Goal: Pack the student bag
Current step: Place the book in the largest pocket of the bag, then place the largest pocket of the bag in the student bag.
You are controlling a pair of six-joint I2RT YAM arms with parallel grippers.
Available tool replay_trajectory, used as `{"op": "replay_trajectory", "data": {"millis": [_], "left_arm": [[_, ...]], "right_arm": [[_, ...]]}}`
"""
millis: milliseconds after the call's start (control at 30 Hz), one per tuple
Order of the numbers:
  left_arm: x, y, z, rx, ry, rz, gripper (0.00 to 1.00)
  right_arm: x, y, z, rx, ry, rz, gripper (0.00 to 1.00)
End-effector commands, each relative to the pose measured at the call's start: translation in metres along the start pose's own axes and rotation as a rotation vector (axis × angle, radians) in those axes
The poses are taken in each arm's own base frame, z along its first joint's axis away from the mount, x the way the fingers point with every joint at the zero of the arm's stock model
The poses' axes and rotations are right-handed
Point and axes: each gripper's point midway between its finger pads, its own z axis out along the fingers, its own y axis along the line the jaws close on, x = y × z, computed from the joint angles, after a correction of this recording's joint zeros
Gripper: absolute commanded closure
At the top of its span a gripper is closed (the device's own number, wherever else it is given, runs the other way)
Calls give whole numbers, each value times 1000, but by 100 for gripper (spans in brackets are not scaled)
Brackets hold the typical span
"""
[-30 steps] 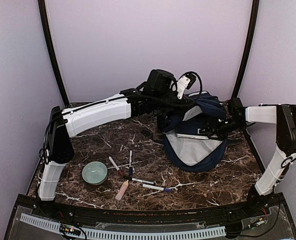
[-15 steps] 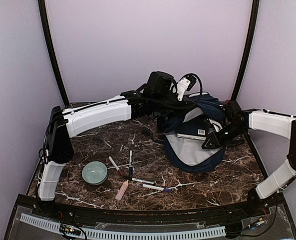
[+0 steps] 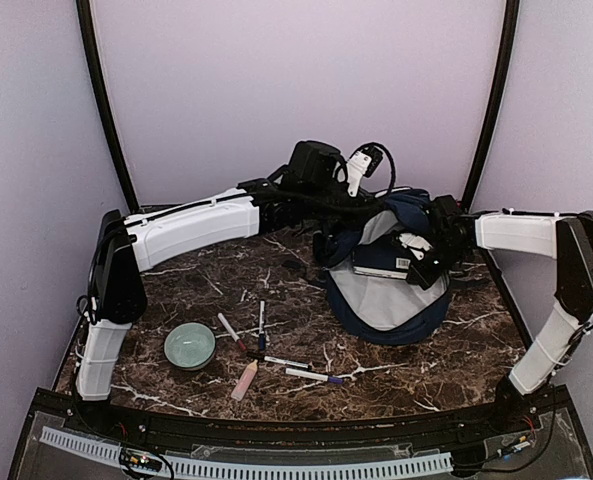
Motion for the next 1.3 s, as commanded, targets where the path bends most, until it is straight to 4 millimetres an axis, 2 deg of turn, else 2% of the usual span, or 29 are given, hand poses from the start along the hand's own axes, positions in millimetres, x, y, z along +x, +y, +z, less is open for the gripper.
{"op": "replay_trajectory", "data": {"millis": [0, 133, 200, 333, 433, 500, 567, 667, 767, 900, 967, 1033, 1167, 1233, 1267], "left_arm": [[-95, -32, -59, 76, -238, 21, 100], [-92, -33, -58, 82, -235, 10, 100], [-91, -33, -57, 86, -233, 5, 100], [-89, -33, -57, 86, -225, 2, 100], [-87, -32, -57, 79, -225, 1, 100], [-85, -29, -57, 66, -224, 1, 100], [-83, -25, -55, 43, -226, -1, 100], [-84, -21, -55, 32, -233, -1, 100], [-85, -19, -55, 32, -235, 10, 100], [-78, -17, -55, 33, -207, 28, 100], [-70, -16, -52, 34, -181, 31, 100], [-63, -16, -51, 37, -162, 35, 100], [-50, -27, -55, 100, -141, 41, 100], [-43, -35, -57, 136, -132, 44, 100], [-38, -37, -57, 140, -122, 43, 100]], "right_arm": [[-23, -41, 1, 212, -37, -93, 100], [-39, -66, -4, 356, -99, -103, 100], [-47, -73, -10, 395, -151, -71, 100], [-57, -63, -14, 349, -225, -30, 100], [-51, -36, -13, 201, -209, -44, 100], [-42, -3, -15, 40, -201, -88, 100], [-27, 31, -27, -112, -197, -155, 100], [3, 71, -45, -274, -166, -253, 87], [26, 87, -63, -301, -153, -350, 76], [51, 99, -85, -327, -108, -420, 69], [54, 96, -103, -315, -145, -414, 68], [53, 81, -119, -273, -215, -360, 65], [44, 31, -152, -223, -337, -182, 64], [39, 4, -166, -251, -391, -69, 64], [40, -12, -166, -293, -408, 27, 64]]}}
